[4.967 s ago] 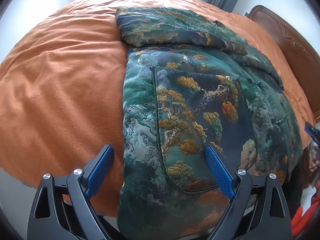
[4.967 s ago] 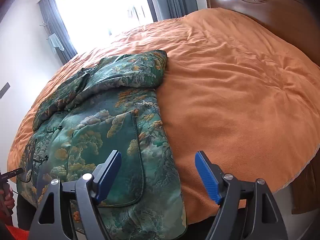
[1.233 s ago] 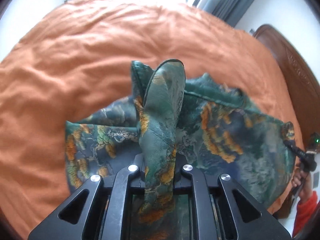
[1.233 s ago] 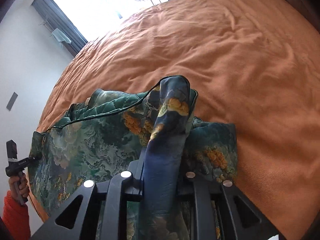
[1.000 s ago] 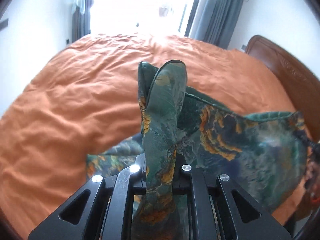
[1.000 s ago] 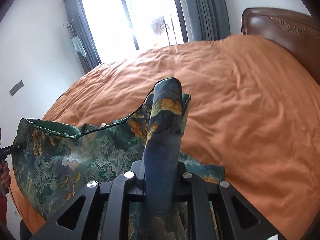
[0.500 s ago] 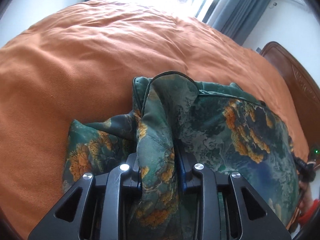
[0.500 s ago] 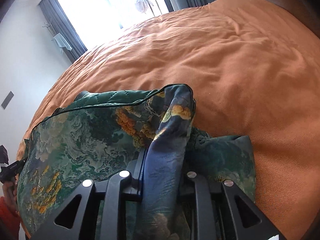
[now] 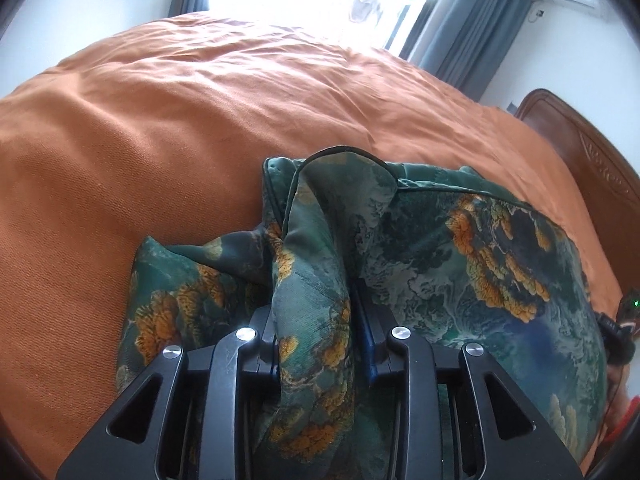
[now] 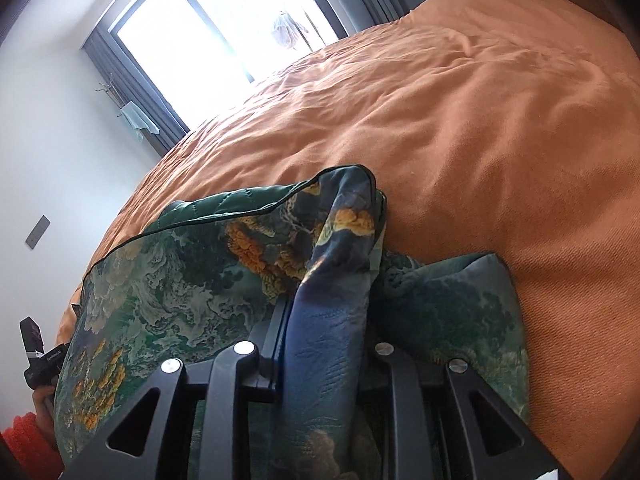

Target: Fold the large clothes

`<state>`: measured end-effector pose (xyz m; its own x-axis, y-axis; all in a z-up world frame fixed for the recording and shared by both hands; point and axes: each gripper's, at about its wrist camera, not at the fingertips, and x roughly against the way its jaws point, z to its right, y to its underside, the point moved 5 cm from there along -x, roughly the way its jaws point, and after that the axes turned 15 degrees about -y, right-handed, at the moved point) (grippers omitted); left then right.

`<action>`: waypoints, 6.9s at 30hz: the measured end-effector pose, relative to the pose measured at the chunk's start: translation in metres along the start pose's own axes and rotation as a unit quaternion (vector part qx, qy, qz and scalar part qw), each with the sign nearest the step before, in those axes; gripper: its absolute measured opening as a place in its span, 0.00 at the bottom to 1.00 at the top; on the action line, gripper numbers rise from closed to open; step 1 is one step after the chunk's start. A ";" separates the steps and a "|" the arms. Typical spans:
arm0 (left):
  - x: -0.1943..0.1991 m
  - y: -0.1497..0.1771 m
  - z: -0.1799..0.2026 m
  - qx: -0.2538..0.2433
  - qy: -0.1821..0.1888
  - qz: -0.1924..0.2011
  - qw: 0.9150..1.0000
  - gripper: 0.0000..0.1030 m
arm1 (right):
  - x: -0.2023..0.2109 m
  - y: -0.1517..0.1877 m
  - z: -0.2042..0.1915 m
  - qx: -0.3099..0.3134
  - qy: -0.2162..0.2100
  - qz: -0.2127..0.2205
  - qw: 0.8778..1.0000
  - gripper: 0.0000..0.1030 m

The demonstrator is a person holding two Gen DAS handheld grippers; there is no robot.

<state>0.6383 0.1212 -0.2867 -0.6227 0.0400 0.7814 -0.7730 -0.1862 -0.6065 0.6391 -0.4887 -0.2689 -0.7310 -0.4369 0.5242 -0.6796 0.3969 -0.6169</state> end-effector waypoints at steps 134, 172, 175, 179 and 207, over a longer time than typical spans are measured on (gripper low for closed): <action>0.189 -0.019 0.275 -0.362 0.038 -0.080 0.928 0.29 | 0.094 0.188 -0.372 0.509 0.048 0.035 0.859 0.70; 0.001 -0.058 0.034 -0.097 0.081 -0.180 0.976 0.45 | -0.153 0.124 -0.320 0.294 -0.064 -0.200 0.932 0.44; 0.001 -0.059 0.031 -0.078 0.091 -0.185 0.975 0.46 | -0.160 0.129 -0.319 0.312 -0.045 -0.197 0.928 0.44; 0.016 -0.065 0.025 -0.070 0.113 -0.183 0.974 0.52 | -0.146 0.125 -0.333 0.318 -0.042 -0.194 0.927 0.45; 0.047 -0.077 -0.002 -0.056 0.078 -0.166 0.981 0.59 | -0.046 0.156 -0.340 0.340 -0.031 -0.242 0.908 0.47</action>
<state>0.6679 0.1390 -0.2036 -0.3386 0.2313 0.9121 -0.9394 -0.0283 -0.3415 0.5461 -0.1326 -0.1895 -0.3371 -0.4797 0.8101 -0.7099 -0.4357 -0.5533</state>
